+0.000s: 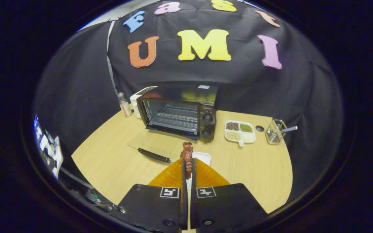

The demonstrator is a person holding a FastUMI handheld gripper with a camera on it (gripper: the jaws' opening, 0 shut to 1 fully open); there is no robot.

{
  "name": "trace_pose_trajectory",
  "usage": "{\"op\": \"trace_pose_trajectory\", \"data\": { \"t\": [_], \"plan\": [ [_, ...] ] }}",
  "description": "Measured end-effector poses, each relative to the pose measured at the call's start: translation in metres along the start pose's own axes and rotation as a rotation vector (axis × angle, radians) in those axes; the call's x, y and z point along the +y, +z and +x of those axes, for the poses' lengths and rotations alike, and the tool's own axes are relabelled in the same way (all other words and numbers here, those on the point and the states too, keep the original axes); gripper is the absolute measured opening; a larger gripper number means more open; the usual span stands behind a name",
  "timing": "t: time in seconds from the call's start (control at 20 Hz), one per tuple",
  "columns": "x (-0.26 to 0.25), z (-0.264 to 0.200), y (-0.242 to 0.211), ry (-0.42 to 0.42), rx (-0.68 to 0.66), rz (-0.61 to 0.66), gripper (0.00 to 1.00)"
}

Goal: Open the toaster oven, put the food inside, and close the toaster oven door.

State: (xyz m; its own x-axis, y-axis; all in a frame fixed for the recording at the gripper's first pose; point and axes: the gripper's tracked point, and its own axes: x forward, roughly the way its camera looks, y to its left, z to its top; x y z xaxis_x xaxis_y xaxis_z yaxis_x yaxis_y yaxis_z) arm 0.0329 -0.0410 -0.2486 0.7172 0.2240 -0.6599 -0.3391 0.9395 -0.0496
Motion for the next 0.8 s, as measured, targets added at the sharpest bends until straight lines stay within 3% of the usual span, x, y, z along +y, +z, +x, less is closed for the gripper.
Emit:
{"op": "trace_pose_trajectory", "data": {
  "t": [0.55, 0.8],
  "plan": [
    [0.097, 0.068, 0.017, 0.077, -0.011, 0.014, 0.06],
    [0.111, 0.117, 0.022, 0.117, -0.002, 0.163, 0.06]
  ]
}}
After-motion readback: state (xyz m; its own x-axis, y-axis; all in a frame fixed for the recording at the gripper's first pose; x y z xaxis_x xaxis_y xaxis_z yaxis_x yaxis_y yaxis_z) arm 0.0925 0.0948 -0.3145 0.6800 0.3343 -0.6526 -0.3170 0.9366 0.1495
